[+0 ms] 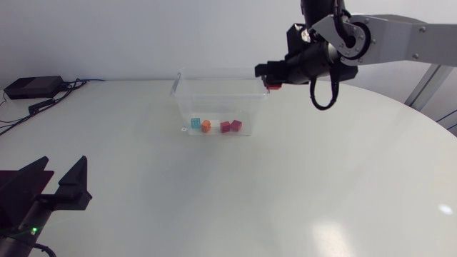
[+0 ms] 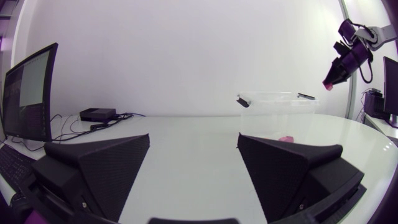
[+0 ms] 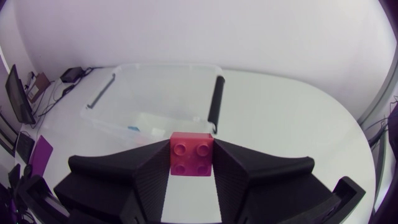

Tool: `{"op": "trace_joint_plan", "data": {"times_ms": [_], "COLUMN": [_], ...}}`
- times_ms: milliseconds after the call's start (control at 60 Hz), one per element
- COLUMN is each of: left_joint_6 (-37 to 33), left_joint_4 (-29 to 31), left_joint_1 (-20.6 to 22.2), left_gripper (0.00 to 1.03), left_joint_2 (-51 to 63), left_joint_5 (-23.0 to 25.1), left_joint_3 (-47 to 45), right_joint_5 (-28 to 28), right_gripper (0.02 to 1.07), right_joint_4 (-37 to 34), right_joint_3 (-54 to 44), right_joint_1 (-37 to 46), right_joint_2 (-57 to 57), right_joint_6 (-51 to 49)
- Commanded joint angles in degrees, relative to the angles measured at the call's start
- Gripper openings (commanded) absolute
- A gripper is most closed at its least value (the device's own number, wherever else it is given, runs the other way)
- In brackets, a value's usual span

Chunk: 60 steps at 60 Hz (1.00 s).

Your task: Place the duplo bricks in the container

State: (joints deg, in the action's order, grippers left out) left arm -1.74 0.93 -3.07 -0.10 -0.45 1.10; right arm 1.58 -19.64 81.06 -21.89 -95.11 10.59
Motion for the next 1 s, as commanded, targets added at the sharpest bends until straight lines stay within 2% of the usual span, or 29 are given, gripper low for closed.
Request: {"op": "trace_joint_plan", "data": {"times_ms": [0, 83, 333, 400, 433, 467, 500, 533, 550, 900, 983], "left_joint_6": [-0.8, -0.8, -0.8, -0.8, -0.9, -0.8, -0.8, -0.8, -0.9, -0.8, -0.8], "left_joint_4": [-0.5, -0.5, -0.5, -0.6, -0.5, -0.5, -0.5, -0.5, -0.5, -0.5, -0.5], "left_joint_1": [-0.4, -0.4, -0.4, -0.4, -0.4, -0.4, -0.4, -0.4, -0.4, -0.4, -0.4], "left_gripper": [0.99, 0.99, 0.99, 0.99, 0.99, 0.99, 0.99, 0.99, 0.99, 0.99, 0.99], "left_joint_2": [-0.7, -0.7, -0.7, -0.7, -0.7, -0.7, -0.7, -0.7, -0.7, -0.7, -0.7], "left_joint_5": [-0.1, -0.1, -0.1, -0.1, -0.1, -0.1, -0.1, -0.1, -0.1, -0.1, -0.1], "left_joint_3": [-1.0, -1.0, -1.0, -1.0, -1.0, -1.0, -1.0, -1.0, -1.0, -1.0, -1.0], "right_joint_5": [-0.4, -1.1, -2.3, -2.4, -2.4, -2.5, -2.5, -2.5, -2.5, -2.6, -1.1], "right_gripper": [0.2, 0.2, 0.21, 0.27, 0.4, 0.61, 0.86, 1.02, 1.03, 1.03, 1.03], "right_joint_4": [2.7, 3.7, -0.2, -0.8, -1.4, -1.8, -2.3, -2.9, -3.0, -5.1, -5.6], "right_joint_3": [2.4, 5.6, 14.7, 14.9, 14.9, 14.8, 14.7, 14.7, 14.7, 16.0, 16.3], "right_joint_1": [-1.1, -1.3, -1.1, -1.1, -1.2, -1.3, -1.3, -1.3, -1.2, 0.8, 1.7], "right_joint_2": [-3.2, -5.9, -13.0, -13.6, -13.9, -14.0, -14.3, -14.7, -14.8, -13.4, -11.6], "right_joint_6": [-1.1, -1.4, -1.8, -1.8, -1.8, -1.7, -1.5, -1.4, -1.3, -1.6, -2.2]}}
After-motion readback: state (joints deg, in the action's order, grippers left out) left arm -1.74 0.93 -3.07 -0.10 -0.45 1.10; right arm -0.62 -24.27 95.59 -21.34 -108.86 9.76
